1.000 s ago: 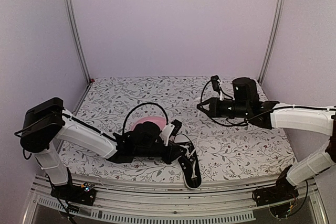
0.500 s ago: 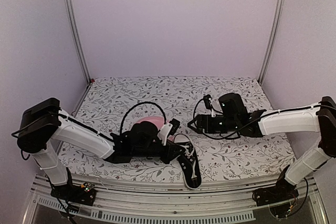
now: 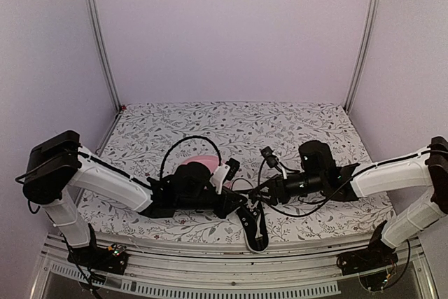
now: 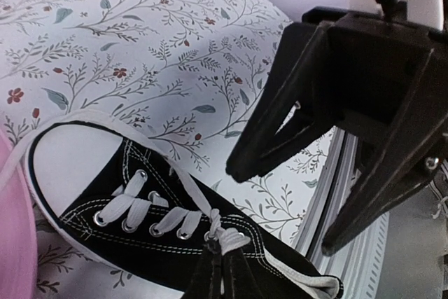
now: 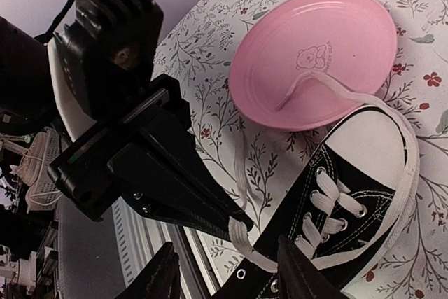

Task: Tie the shoes

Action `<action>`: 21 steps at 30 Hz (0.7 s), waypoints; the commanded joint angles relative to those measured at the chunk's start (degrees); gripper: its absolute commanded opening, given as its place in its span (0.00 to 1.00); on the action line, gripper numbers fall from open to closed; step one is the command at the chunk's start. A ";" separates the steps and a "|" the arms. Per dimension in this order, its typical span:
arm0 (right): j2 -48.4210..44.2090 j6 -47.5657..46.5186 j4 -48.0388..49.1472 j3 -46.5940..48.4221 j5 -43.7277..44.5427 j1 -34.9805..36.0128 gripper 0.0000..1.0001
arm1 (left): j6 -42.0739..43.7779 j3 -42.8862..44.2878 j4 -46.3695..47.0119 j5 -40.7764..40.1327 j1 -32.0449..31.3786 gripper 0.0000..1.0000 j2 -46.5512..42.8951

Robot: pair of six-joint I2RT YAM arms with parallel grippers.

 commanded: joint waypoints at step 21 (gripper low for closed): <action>10.02 -3.07 8.63 2.02 -4.40 1.40 0.06 | 0.09 0.99 0.85 1.34 0.16 0.00 -0.50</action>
